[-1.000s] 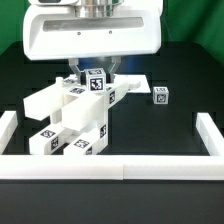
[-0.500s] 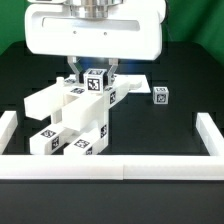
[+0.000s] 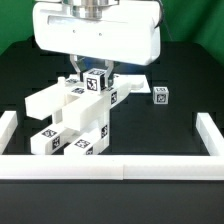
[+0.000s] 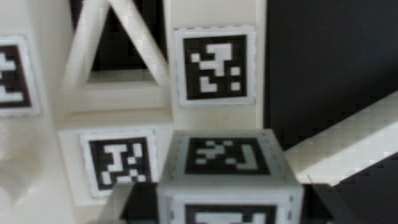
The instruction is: Assemble chair
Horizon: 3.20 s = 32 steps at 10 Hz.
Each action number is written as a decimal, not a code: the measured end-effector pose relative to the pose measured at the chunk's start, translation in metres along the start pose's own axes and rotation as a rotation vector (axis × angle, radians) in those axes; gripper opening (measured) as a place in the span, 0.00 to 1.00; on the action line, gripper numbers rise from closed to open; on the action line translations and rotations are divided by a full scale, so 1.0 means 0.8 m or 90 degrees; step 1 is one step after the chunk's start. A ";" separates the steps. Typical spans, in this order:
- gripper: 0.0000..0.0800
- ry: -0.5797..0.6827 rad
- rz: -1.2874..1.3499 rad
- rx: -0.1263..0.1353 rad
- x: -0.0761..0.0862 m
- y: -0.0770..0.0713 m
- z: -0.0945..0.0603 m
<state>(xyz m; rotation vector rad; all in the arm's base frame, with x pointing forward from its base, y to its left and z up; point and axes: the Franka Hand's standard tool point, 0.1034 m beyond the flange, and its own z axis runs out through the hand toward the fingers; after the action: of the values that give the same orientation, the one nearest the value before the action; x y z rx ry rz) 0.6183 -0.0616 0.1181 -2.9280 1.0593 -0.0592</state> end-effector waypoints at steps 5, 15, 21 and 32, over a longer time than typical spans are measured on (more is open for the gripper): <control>0.70 0.000 -0.009 -0.001 0.001 0.003 0.001; 0.81 0.001 -0.493 -0.013 -0.003 -0.005 0.002; 0.81 -0.003 -0.717 -0.027 -0.002 -0.003 0.002; 0.34 -0.003 -0.694 -0.029 -0.001 0.000 0.003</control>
Offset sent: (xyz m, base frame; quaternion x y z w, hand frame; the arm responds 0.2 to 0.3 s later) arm -0.0008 -0.0054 -0.0015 -0.0005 0.0001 -0.1151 0.9934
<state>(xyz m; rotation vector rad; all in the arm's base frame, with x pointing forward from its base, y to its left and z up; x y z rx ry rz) 0.6177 -0.0611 0.1159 -3.1150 -0.6232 -0.0435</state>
